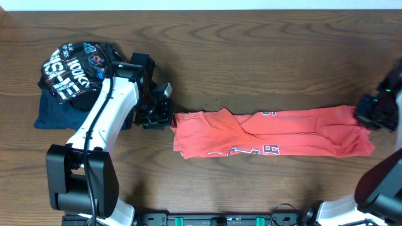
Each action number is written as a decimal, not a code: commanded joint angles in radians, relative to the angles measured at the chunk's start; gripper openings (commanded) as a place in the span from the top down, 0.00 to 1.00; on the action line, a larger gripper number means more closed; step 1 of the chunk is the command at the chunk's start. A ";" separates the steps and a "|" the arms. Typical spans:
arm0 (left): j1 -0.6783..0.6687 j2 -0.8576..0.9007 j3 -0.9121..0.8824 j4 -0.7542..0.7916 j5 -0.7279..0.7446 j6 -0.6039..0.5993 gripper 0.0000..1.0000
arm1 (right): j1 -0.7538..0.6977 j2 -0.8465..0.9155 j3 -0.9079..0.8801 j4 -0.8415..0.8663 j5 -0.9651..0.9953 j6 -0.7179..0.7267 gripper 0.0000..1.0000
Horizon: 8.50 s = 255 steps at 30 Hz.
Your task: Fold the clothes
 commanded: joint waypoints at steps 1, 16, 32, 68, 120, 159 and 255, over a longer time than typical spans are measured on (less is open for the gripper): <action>0.006 -0.019 0.018 -0.011 -0.004 0.002 0.58 | 0.096 0.001 -0.004 -0.023 0.003 0.079 0.99; 0.006 -0.019 0.018 -0.024 -0.004 0.002 0.58 | 0.506 0.002 -0.158 0.179 -0.005 0.298 0.98; 0.006 -0.019 0.018 -0.023 -0.005 0.018 0.58 | 0.665 0.001 -0.200 0.260 0.004 0.239 0.69; 0.006 -0.019 0.018 -0.001 -0.005 0.021 0.58 | 0.808 0.151 -0.263 0.436 0.022 0.418 0.98; -0.024 -0.005 -0.241 0.303 0.087 0.021 0.19 | 0.666 -0.219 -0.214 0.189 0.029 0.277 0.24; 0.069 -0.171 -0.014 0.140 0.009 0.013 0.94 | 0.529 -0.221 -0.214 0.118 0.052 0.196 0.25; -0.167 0.100 -0.045 0.264 0.022 -0.031 0.24 | 1.002 -0.048 -0.246 0.282 -0.210 -0.324 0.80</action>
